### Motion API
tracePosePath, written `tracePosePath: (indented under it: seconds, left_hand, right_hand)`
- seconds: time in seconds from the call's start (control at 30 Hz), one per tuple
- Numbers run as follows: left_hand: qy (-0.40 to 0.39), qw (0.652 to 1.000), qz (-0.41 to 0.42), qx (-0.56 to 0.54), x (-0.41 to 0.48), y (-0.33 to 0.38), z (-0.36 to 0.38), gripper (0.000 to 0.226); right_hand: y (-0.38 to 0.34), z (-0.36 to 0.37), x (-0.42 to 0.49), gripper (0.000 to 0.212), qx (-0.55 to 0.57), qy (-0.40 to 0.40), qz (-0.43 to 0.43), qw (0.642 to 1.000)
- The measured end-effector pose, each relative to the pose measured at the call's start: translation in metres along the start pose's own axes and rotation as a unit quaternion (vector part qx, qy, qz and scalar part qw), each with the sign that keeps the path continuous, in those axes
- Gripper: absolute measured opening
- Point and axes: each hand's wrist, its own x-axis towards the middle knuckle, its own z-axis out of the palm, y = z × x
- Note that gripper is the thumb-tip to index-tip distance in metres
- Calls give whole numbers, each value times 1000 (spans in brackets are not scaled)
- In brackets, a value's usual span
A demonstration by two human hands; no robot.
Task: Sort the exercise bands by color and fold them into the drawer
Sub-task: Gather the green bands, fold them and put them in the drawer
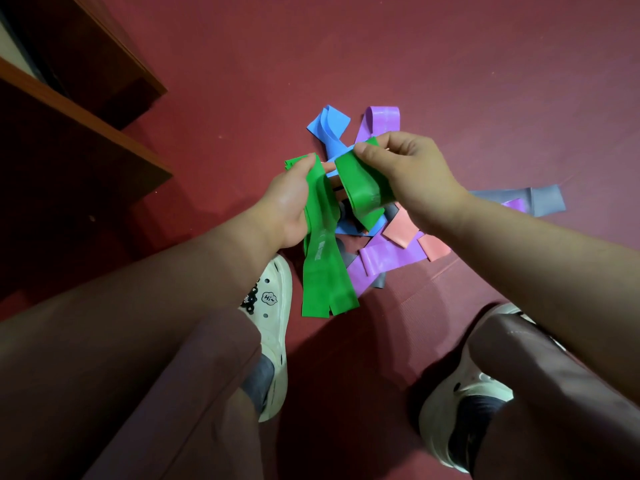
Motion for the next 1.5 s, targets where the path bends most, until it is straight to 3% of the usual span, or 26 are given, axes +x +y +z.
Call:
tracePosePath:
  seconds: [0.2, 0.37, 0.57, 0.77, 0.87, 0.97, 1.2, 1.37, 1.43, 1.5]
  left_hand:
    - [4, 1000, -4, 11, -3, -1, 5, 56]
    - [-30, 999, -21, 2, -9, -1, 10, 55]
    - [-38, 999, -18, -15, -9, -2, 10, 62]
    - [-44, 999, -7, -27, -11, 1, 9, 59]
    - [-52, 998, -14, -13, -13, 2, 9, 51]
    - [-46, 998, -30, -26, -14, 2, 8, 70]
    - [-42, 996, -43, -69, -16, 3, 9, 83]
    - [-65, 994, -43, -70, -21, 7, 9, 92]
    - [-81, 994, -37, -58, -23, 8, 10, 82]
    - [-74, 996, -28, -45, -24, 8, 12, 57]
  right_hand:
    - [2, 6, -5, 17, 106, -59, 89, 989]
    - [6, 13, -7, 31, 172, -86, 151, 970]
    - [9, 21, -6, 21, 180, -101, 137, 969]
    - [8, 24, -4, 28, 219, -136, 141, 956]
    - [12, 26, -7, 27, 181, -159, 156, 958]
    - [15, 29, -11, 27, 126, -131, 127, 975]
    - [14, 34, -11, 50, 15, -52, 93, 994]
    - [20, 36, -10, 60, -49, -53, 83, 994]
    - [21, 37, -11, 64, -65, -55, 73, 994]
    - [22, 37, -11, 69, -84, -59, 58, 993]
